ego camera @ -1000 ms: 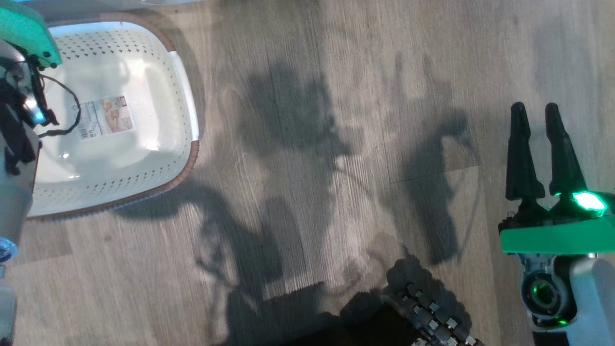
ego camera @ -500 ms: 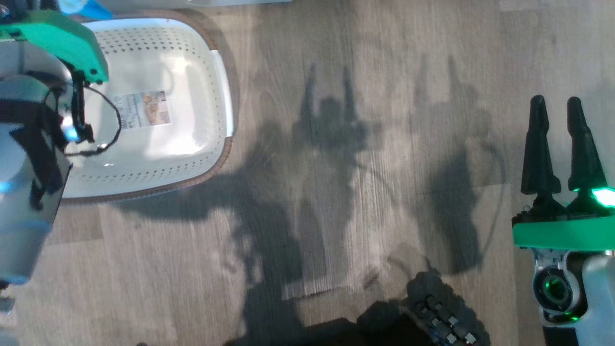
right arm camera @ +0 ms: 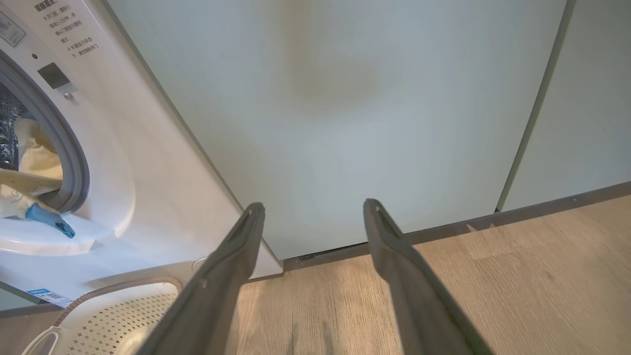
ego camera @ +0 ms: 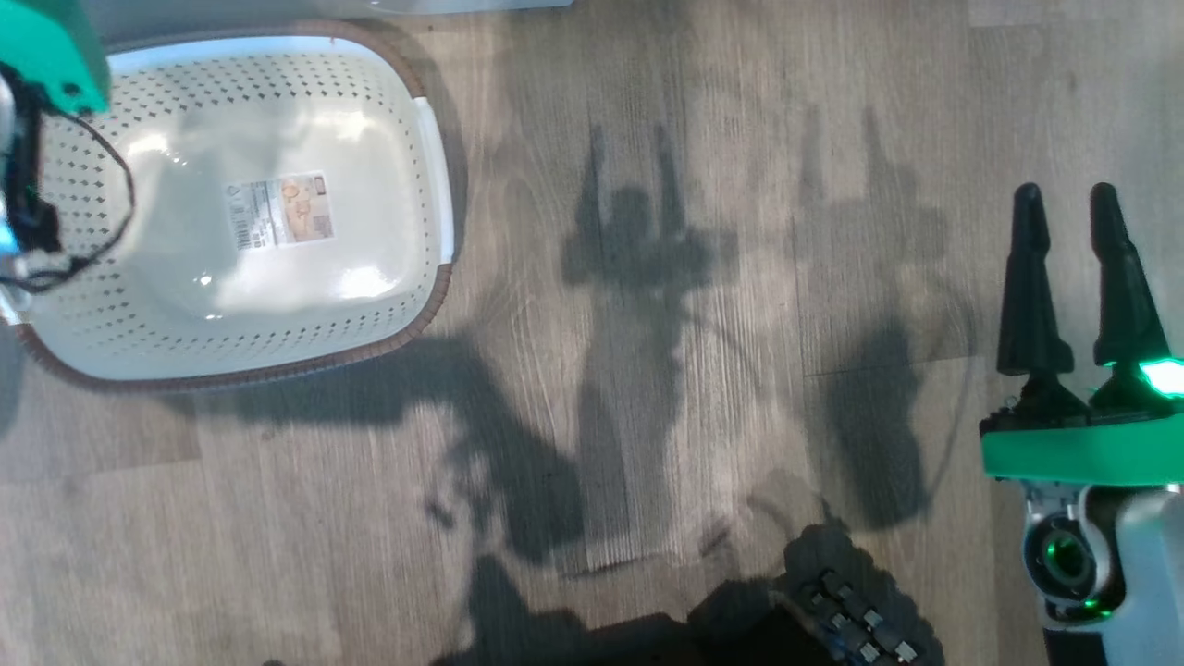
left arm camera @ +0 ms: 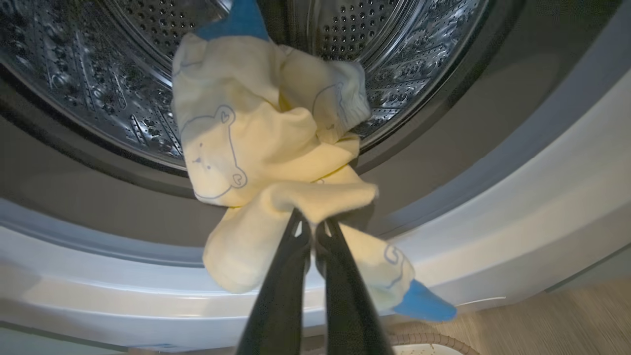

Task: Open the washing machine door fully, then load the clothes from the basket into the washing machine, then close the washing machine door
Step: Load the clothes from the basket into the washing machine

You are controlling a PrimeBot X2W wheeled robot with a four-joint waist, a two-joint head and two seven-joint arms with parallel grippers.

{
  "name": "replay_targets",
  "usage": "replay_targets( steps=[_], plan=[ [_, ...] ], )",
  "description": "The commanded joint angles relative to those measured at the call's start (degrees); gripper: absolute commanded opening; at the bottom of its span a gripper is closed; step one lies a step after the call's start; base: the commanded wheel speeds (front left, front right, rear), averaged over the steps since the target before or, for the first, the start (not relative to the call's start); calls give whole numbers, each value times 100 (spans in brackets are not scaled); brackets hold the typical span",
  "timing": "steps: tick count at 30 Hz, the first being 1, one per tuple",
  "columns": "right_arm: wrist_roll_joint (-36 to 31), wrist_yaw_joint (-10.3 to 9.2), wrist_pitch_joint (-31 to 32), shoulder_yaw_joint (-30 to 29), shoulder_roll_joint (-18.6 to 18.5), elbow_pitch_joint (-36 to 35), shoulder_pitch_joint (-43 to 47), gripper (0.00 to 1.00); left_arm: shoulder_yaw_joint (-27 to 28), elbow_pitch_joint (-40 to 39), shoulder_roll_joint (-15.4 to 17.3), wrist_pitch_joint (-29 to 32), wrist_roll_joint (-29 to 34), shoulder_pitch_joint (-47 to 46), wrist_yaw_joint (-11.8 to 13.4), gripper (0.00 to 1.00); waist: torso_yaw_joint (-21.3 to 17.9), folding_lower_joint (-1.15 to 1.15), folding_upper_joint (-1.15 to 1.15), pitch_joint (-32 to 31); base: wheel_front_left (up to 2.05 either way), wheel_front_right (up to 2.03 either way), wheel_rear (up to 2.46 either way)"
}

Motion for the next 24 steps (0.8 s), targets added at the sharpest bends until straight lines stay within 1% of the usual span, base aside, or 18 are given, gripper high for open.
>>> replay_targets(
  steps=[1,4,8,14,19,21,24],
  plan=[
    [-86,-16,-37,123,-88,-182,109,100,275,-219,345,84,74,-276,-9,0,-31,1,0,10,0,0,0],
    [-165,-16,-37,165,-88,-205,88,100,240,-168,456,317,84,-585,-122,0,-89,1,0,45,0,0,0],
    [-186,-16,-37,230,-88,-231,73,100,112,200,496,507,96,-1144,-387,0,-178,1,0,101,0,0,0],
    [-179,-16,-37,397,-88,-258,17,100,-145,1152,484,771,157,-2170,-892,0,-381,1,0,238,0,0,0],
    [-86,-16,-37,543,-88,-290,-25,100,-332,2057,446,1130,142,-2956,-1312,0,-599,1,0,403,0,0,0],
    [-36,-16,-37,598,-88,-298,-43,100,-391,2382,479,1275,167,-3229,-1445,0,-702,1,0,480,0,0,0],
    [47,-16,-37,680,-88,-307,-54,100,-485,2731,596,1510,296,-3563,-1543,0,-866,1,0,585,0,0,0]
  ],
)
